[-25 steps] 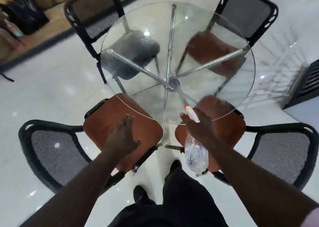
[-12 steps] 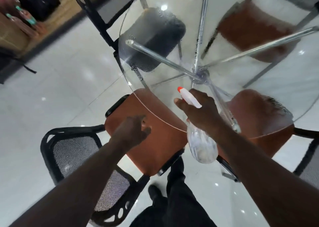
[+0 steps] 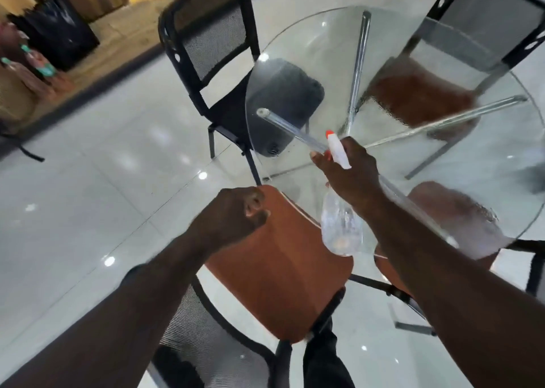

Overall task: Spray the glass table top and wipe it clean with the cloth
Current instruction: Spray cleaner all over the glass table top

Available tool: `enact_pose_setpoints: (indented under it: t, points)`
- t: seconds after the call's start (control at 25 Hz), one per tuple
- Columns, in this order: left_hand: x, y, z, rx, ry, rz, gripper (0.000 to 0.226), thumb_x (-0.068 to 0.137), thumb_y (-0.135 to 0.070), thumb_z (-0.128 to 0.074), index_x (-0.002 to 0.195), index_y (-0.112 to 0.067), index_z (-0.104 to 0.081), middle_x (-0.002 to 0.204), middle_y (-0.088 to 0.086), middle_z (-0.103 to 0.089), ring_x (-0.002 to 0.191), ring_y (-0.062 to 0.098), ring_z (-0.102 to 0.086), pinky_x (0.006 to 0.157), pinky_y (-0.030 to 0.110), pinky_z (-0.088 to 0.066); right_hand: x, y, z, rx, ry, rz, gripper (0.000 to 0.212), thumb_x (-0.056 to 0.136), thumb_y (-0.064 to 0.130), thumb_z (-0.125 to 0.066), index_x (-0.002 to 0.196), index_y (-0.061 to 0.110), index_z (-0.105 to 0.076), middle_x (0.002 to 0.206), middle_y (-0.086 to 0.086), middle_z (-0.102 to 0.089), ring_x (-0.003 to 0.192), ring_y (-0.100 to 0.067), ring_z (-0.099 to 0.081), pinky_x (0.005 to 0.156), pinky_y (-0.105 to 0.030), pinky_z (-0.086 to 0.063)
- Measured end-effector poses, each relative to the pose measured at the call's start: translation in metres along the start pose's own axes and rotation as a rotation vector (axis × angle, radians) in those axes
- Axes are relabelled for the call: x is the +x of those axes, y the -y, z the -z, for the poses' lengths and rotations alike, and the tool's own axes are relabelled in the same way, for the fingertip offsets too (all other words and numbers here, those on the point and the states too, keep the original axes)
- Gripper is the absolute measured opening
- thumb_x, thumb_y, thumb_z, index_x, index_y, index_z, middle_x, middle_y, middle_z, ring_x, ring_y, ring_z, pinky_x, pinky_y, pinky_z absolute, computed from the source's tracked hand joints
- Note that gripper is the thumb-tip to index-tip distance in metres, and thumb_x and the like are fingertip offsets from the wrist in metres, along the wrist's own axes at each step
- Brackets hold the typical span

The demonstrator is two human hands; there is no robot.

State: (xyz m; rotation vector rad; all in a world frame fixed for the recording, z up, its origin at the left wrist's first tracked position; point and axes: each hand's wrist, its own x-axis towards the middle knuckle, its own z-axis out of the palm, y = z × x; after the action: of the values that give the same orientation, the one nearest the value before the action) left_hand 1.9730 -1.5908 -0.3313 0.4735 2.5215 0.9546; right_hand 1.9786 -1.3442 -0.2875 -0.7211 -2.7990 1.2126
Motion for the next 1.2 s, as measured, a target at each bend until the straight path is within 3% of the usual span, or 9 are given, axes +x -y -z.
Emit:
enact_pose_setpoints:
  t: [0.08, 0.16, 0.28, 0.44, 0.56, 0.76, 0.88, 1.08, 1.2]
  points:
    - [-0.018, 0.037, 0.022, -0.066, 0.032, -0.058, 0.026, 0.091, -0.033, -0.078, 0.113, -0.019, -0.076, 0.106, -0.006, -0.078, 0.094, 0.007, -0.073, 0.085, 0.019, -0.056, -0.043, 0.015, -0.020, -0.061, -0.100, 0.027, 0.043, 0.093, 0.051, -0.083, 0.105, 0.013, -0.066, 0.092, 0.004, -0.072, 0.085, -0.024, -0.074, 0.086, -0.030, -0.051]
    - [-0.048, 0.083, 0.058, -0.112, 0.039, -0.087, 0.020, 0.089, -0.031, -0.080, 0.107, -0.021, -0.076, 0.100, -0.009, -0.077, 0.090, 0.001, -0.072, 0.080, 0.014, -0.054, -0.076, 0.055, -0.042, -0.044, -0.156, 0.026, 0.043, 0.090, 0.055, -0.084, 0.102, 0.016, -0.068, 0.090, 0.004, -0.073, 0.079, -0.017, -0.071, 0.081, -0.029, -0.054]
    - [-0.097, 0.133, 0.139, -0.054, 0.014, -0.109, 0.013, 0.088, -0.036, -0.078, 0.099, -0.029, -0.075, 0.094, -0.015, -0.077, 0.082, -0.003, -0.071, 0.082, 0.031, -0.060, -0.098, 0.136, -0.064, 0.147, -0.209, -0.061, 0.043, 0.090, 0.055, -0.084, 0.108, 0.017, -0.075, 0.093, -0.008, -0.079, 0.064, -0.009, -0.070, 0.064, -0.033, -0.064]
    - [-0.102, 0.161, 0.219, -0.012, -0.023, -0.168, 0.011, 0.089, -0.034, -0.080, 0.098, -0.030, -0.074, 0.091, -0.015, -0.076, 0.078, 0.001, -0.072, 0.080, 0.033, -0.061, -0.108, 0.193, -0.114, 0.240, -0.338, -0.096, 0.050, 0.088, 0.063, -0.077, 0.104, 0.017, -0.070, 0.090, -0.005, -0.077, 0.082, -0.028, -0.078, 0.082, -0.053, -0.066]
    - [-0.076, 0.152, 0.250, 0.027, -0.008, -0.254, 0.014, 0.090, -0.033, -0.079, 0.101, -0.026, -0.075, 0.092, -0.014, -0.075, 0.080, 0.003, -0.073, 0.081, 0.033, -0.061, -0.121, 0.208, -0.149, 0.305, -0.449, -0.091, 0.029, 0.101, 0.047, -0.072, 0.106, 0.019, -0.067, 0.094, -0.001, -0.077, 0.089, -0.027, -0.076, 0.093, -0.047, -0.059]
    - [-0.008, 0.130, 0.270, 0.106, 0.054, -0.418, 0.020, 0.091, -0.031, -0.079, 0.108, -0.021, -0.075, 0.102, -0.010, -0.076, 0.088, 0.008, -0.072, 0.084, 0.033, -0.059, -0.097, 0.201, -0.172, 0.180, -0.516, 0.016, 0.032, 0.108, 0.050, -0.059, 0.100, 0.019, -0.060, 0.088, -0.002, -0.072, 0.080, -0.026, -0.075, 0.084, -0.040, -0.058]
    - [0.068, 0.131, 0.263, 0.121, 0.156, -0.484, 0.021, 0.091, -0.028, -0.080, 0.109, -0.020, -0.075, 0.104, -0.009, -0.075, 0.090, 0.009, -0.072, 0.082, 0.033, -0.058, -0.053, 0.173, -0.187, 0.151, -0.668, -0.006, 0.034, 0.107, 0.043, -0.059, 0.094, 0.011, -0.061, 0.078, -0.004, -0.067, 0.072, -0.029, -0.070, 0.072, -0.047, -0.058]
    - [0.158, 0.135, 0.258, 0.166, 0.325, -0.526, 0.035, 0.091, -0.028, -0.080, 0.123, -0.023, -0.070, 0.119, -0.012, -0.067, 0.096, 0.005, -0.067, 0.079, 0.025, -0.052, 0.014, 0.130, -0.203, 0.212, -0.647, -0.433, 0.037, 0.097, 0.045, -0.062, 0.090, 0.010, -0.069, 0.081, -0.014, -0.073, 0.078, -0.041, -0.070, 0.077, -0.050, -0.058]
    - [0.202, 0.136, 0.267, 0.184, 0.406, -0.544, 0.036, 0.090, -0.029, -0.080, 0.123, -0.027, -0.068, 0.120, -0.015, -0.064, 0.098, 0.003, -0.065, 0.079, 0.027, -0.053, 0.039, 0.131, -0.212, 0.216, -0.573, -0.594, 0.031, 0.103, 0.040, -0.068, 0.113, 0.011, -0.077, 0.099, -0.015, -0.079, 0.096, -0.039, -0.073, 0.090, -0.046, -0.057]
